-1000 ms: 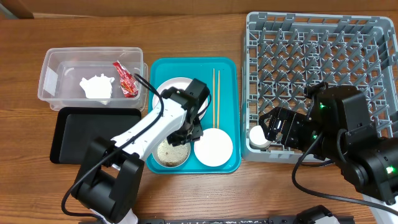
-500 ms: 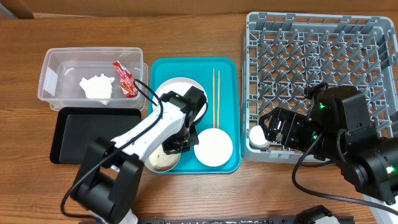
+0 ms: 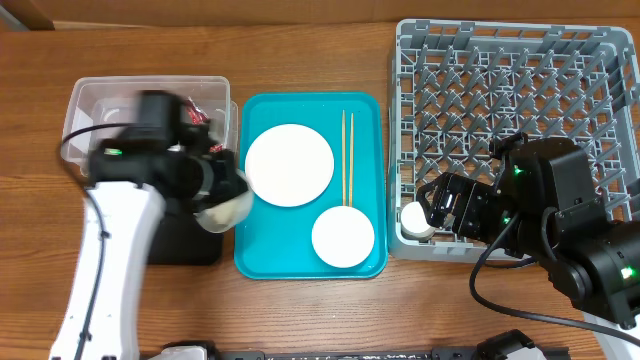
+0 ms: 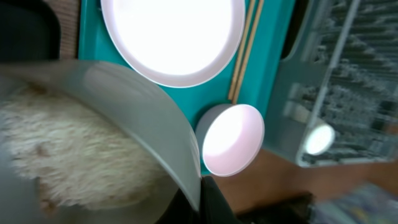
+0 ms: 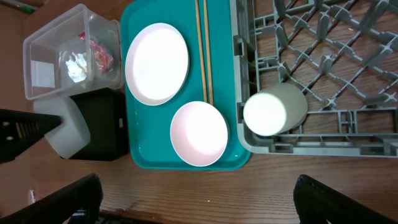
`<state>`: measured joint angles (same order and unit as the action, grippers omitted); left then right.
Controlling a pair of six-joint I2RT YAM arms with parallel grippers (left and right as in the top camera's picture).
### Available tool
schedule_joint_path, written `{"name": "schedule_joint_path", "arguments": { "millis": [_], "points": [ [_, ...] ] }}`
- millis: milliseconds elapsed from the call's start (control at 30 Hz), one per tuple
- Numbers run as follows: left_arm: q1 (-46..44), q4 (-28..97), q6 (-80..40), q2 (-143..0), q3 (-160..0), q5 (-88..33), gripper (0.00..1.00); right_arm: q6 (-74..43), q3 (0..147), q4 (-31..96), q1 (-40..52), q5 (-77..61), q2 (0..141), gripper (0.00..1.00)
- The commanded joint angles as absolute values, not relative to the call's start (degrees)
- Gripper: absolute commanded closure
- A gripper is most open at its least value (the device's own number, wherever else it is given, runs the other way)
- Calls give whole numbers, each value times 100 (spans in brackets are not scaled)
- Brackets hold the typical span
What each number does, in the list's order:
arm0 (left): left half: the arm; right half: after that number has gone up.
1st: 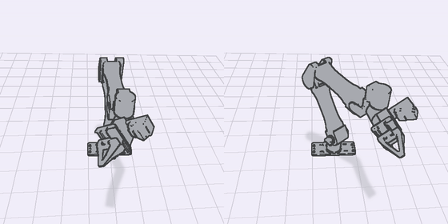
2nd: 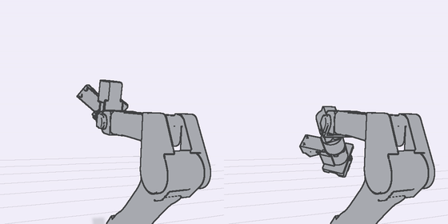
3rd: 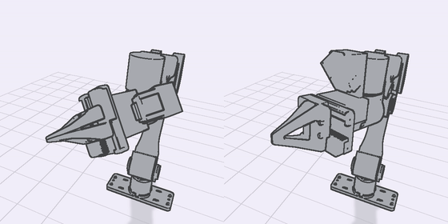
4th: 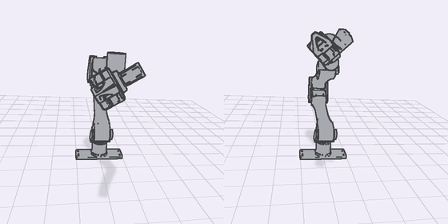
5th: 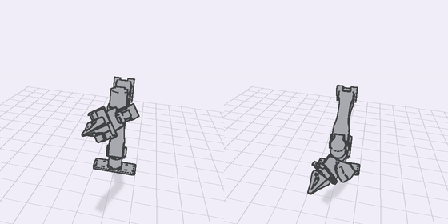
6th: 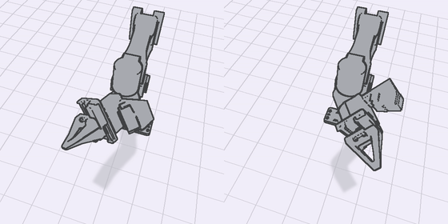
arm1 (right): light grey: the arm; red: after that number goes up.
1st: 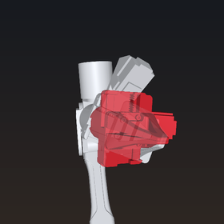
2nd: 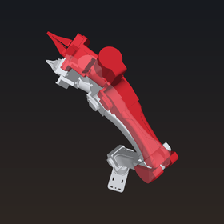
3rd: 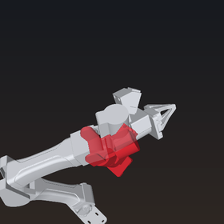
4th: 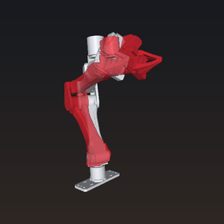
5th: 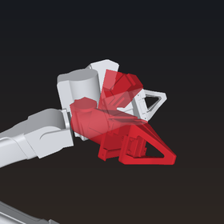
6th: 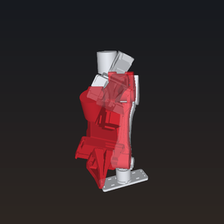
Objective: Sort waste into correct bins and load items into the dishwasher
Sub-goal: 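Tip grey bowl over black tray to pour out the rice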
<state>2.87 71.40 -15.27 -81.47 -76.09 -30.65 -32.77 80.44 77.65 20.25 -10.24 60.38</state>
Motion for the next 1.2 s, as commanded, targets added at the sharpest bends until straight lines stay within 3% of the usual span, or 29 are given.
{"name": "schedule_joint_path", "arguments": {
  "millis": [0,200,367,667,933,1000,1067,1167],
  "points": [
    [1398,7452,392,-8554,-7502,-5210,96,-3262,8068,7760,2027,-996,6014,0],
    [2718,8438,2469,-9907,-7430,-6670,96,-3262,8068,7762,2027,-993,6014,0],
    [3282,9115,3500,-10683,-7432,-7124,96,-3262,8068,7795,2027,-993,6014,0],
    [3979,9507,3857,-10940,-7432,-7354,96,-3264,8068,7795,2027,-996,6014,0],
    [4038,9415,3935,-10940,-7437,-7500,96,-3264,8068,7795,2027,-996,6014,0],
    [4049,9308,3378,-10978,-7424,-7349,96,-3264,8068,7795,2027,-998,6014,0],
    [4023,9695,3732,-10960,-7397,-7481,96,-3262,8068,7797,2027,-996,6014,0],
    [3994,9218,3970,-10908,-7397,-7441,96,-3264,8068,7793,2027,-998,6014,0]
  ]
}}
